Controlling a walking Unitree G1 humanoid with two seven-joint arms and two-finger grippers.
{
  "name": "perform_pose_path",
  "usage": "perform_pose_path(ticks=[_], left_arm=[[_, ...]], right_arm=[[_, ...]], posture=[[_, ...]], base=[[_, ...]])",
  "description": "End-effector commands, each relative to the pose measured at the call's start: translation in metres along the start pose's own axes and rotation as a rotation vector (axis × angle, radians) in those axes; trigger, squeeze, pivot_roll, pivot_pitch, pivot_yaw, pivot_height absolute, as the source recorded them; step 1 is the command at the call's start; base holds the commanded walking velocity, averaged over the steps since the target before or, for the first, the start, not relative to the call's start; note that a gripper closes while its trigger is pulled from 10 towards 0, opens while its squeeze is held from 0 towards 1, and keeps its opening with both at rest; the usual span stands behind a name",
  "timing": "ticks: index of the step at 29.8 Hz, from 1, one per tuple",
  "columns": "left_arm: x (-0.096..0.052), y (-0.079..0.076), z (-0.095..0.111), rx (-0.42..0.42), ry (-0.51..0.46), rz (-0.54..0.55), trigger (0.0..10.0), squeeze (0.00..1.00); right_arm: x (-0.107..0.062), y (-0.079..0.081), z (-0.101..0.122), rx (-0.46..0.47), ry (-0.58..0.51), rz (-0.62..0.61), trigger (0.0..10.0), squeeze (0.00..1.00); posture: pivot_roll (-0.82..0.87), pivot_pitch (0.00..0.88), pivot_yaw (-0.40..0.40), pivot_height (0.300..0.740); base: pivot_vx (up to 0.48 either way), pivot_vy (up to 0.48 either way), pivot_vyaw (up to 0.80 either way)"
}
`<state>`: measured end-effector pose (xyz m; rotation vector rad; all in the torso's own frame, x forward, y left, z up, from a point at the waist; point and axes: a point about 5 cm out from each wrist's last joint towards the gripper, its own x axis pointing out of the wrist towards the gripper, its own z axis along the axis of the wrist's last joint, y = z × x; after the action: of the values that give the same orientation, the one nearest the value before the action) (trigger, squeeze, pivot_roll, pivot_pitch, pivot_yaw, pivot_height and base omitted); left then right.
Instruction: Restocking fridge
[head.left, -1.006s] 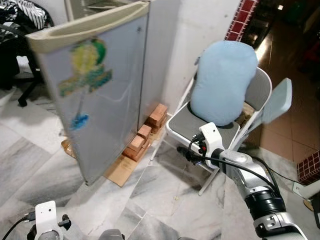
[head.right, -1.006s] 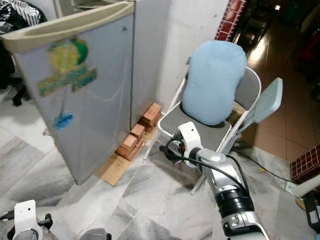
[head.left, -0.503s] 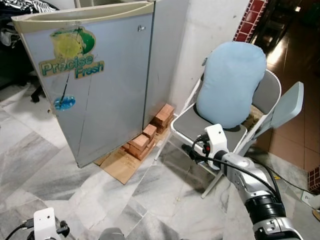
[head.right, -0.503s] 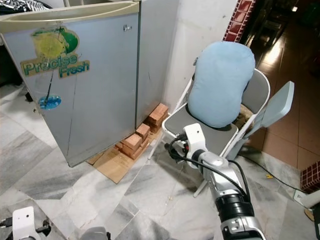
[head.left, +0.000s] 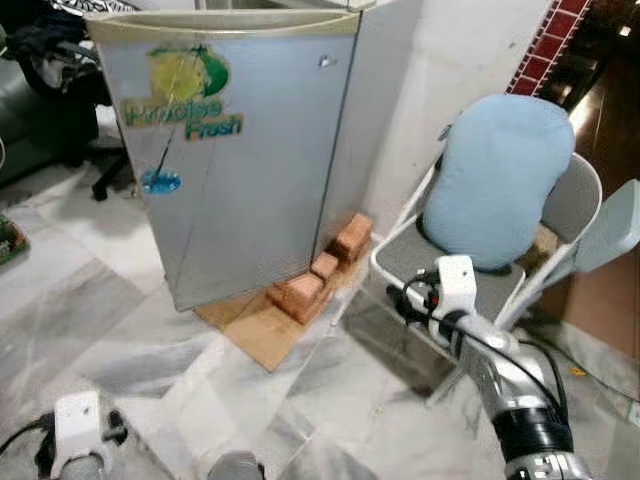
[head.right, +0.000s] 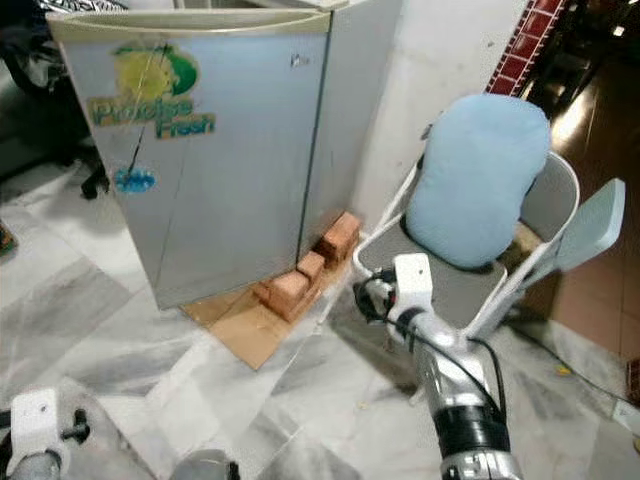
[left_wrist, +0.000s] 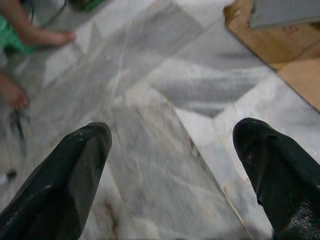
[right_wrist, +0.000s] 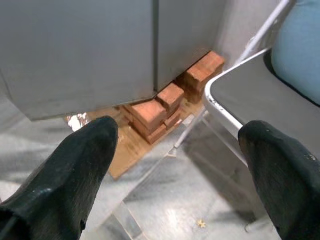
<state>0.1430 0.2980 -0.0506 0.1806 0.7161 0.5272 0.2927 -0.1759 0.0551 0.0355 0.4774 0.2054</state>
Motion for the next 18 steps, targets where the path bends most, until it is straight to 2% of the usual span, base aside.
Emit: perform_pose_path(ticks=[1, 18], left_arm=[[-0.0007, -0.01, 0.0038, 0.004, -0.014, -0.036, 10.0, 0.0], [-0.0017, -0.0148, 0.004, -0.008, -0.013, -0.049, 10.0, 0.0]], right_arm=[[-0.0044, -0.0111, 0.0014, 0.0, -0.008, -0.045, 10.0, 0.0], [-0.0014, -0.0109, 0.0036, -0.008, -0.01, -0.051, 10.0, 0.0]], posture=[[0.11, 0.0, -0.084, 0.74], [0.11, 0.0, -0.092, 0.74]], base=[[0.0, 0.48, 0.0], [0.0, 0.48, 0.0]])
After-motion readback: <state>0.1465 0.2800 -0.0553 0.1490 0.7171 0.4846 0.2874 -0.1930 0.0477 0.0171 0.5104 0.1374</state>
